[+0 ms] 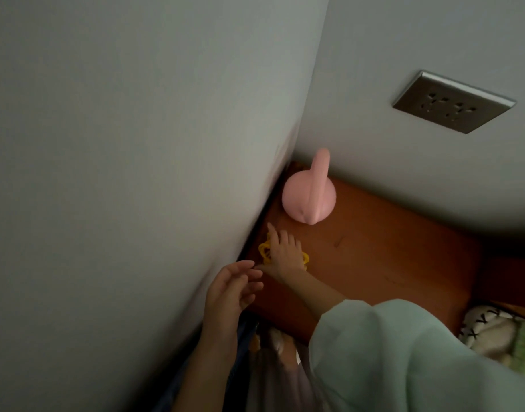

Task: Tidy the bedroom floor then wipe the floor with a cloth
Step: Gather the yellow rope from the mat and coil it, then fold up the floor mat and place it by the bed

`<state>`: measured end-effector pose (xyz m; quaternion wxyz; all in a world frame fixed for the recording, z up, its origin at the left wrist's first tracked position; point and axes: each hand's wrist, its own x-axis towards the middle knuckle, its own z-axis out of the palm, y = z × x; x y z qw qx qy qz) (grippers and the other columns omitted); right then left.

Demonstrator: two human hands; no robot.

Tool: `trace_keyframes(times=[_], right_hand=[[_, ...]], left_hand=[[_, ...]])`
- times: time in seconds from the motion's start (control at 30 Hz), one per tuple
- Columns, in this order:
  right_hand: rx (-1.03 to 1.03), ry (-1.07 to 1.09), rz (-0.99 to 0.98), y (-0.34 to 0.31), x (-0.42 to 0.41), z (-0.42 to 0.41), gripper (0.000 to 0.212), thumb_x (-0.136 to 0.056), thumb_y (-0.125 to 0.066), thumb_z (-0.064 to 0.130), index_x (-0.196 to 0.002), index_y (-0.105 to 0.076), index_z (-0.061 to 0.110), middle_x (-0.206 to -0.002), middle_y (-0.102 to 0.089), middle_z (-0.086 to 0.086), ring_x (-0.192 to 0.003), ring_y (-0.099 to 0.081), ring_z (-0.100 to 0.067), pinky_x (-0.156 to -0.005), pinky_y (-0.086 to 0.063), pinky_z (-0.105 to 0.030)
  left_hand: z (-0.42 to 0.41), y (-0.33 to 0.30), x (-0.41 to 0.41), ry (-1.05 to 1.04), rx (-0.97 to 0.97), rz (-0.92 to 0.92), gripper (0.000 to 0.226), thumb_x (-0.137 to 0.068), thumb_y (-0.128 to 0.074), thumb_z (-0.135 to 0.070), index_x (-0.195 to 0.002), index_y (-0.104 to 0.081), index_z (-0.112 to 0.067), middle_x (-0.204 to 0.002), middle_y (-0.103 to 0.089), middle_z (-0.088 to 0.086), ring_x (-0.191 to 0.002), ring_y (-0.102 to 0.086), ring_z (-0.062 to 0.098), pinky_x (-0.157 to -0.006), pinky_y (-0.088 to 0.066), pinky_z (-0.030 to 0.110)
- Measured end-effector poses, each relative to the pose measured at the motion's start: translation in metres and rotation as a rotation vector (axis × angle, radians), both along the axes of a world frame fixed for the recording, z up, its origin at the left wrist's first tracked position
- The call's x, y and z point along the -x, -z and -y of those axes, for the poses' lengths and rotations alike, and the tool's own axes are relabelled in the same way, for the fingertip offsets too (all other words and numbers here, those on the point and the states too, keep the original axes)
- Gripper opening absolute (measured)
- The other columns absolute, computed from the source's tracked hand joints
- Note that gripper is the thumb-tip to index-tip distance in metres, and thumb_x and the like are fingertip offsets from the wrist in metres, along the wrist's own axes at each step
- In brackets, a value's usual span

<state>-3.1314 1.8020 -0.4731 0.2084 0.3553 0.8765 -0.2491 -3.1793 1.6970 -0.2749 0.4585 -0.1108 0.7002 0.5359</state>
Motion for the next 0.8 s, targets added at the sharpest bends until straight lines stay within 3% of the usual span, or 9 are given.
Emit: trace_keyframes(times=[0.2, 0.4, 0.57, 0.7, 0.8], right_hand=[[0.049, -0.021, -0.045, -0.015, -0.006, 0.008, 0.095, -0.081, -0.062, 0.046, -0.15, -0.004, 0.017, -0.153, -0.015, -0.018, -0.139, -0.018, -0.035, -0.114, -0.014, -0.043], [0.156, 0.069, -0.249, -0.032, -0.043, 0.021, 0.068, -0.081, -0.064, 0.032, -0.14, -0.038, 0.012, -0.14, -0.04, -0.012, -0.128, -0.039, -0.03, -0.105, -0.032, -0.037], [0.27, 0.342, -0.274, -0.062, -0.093, 0.032, 0.031, -0.087, -0.057, 0.018, -0.118, -0.058, 0.012, -0.116, -0.059, -0.006, -0.106, -0.056, -0.023, -0.087, -0.04, -0.026], [0.267, 0.603, -0.416, -0.111, -0.127, 0.024, 0.018, -0.087, -0.058, 0.01, -0.102, -0.066, 0.013, -0.097, -0.067, 0.002, -0.088, -0.061, -0.013, -0.075, -0.039, -0.017], [0.314, 0.768, -0.538, -0.161, -0.145, 0.008, 0.016, -0.088, -0.059, 0.009, -0.098, -0.064, 0.02, -0.087, -0.066, 0.007, -0.083, -0.063, -0.012, -0.075, -0.046, -0.021]], left_hand=[[-0.003, -0.007, -0.007, -0.003, -0.002, -0.01, 0.024, -0.093, -0.042, 0.0, -0.089, -0.062, -0.014, -0.074, -0.069, -0.004, -0.069, -0.063, 0.009, -0.066, -0.047, 0.021], [-0.001, -0.02, -0.015, -0.011, -0.02, -0.005, 0.026, -0.093, -0.041, 0.002, -0.089, -0.061, -0.013, -0.077, -0.067, 0.0, -0.058, -0.063, 0.002, -0.065, -0.044, 0.021], [0.0, -0.029, -0.026, -0.011, -0.019, -0.006, 0.027, -0.093, -0.04, 0.002, -0.087, -0.06, -0.014, -0.08, -0.066, 0.003, -0.057, -0.062, 0.002, -0.062, -0.044, 0.018], [-0.006, -0.045, -0.038, 0.014, -0.045, -0.001, 0.026, -0.093, -0.039, 0.002, -0.087, -0.059, -0.013, -0.079, -0.064, 0.004, -0.053, -0.061, 0.0, -0.052, -0.045, 0.011], [-0.014, -0.062, -0.049, 0.018, -0.094, 0.009, 0.023, -0.095, -0.039, -0.003, -0.089, -0.059, -0.014, -0.08, -0.064, 0.004, -0.06, -0.062, 0.006, -0.058, -0.047, 0.016]])
